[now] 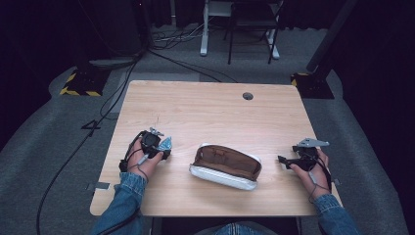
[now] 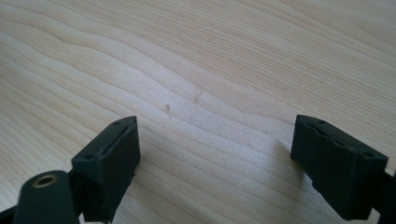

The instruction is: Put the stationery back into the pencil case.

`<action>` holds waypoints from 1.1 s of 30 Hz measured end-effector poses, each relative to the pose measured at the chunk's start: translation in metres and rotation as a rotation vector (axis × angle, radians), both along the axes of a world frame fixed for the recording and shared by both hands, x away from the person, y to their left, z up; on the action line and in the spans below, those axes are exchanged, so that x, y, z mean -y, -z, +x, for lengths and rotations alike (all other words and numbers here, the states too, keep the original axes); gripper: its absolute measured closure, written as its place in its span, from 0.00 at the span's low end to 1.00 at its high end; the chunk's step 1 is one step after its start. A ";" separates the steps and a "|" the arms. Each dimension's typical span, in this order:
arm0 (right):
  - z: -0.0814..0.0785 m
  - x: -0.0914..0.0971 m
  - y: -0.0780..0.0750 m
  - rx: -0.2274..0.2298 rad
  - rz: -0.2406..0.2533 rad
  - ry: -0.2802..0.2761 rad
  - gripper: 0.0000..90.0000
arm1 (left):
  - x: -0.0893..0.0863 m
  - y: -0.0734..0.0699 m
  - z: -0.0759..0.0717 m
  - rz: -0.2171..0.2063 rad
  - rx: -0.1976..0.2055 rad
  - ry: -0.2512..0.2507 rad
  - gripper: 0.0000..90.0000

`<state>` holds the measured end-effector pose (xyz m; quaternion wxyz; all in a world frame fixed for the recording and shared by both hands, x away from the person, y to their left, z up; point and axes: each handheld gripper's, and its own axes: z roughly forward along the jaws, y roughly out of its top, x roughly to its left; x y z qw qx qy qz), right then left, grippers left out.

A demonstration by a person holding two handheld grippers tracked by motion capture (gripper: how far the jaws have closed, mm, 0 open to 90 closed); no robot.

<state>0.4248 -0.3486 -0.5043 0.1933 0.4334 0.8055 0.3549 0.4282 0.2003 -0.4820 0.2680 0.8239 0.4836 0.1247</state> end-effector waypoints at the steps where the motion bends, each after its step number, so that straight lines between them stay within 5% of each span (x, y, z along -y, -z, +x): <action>1: 0.000 0.000 0.000 0.000 0.000 0.000 0.18 | 0.000 -0.001 0.000 -0.003 0.001 -0.002 0.43; 33: 0.000 0.000 0.000 0.000 0.000 0.000 0.18 | 0.001 -0.071 -0.028 -0.122 0.138 0.074 0.43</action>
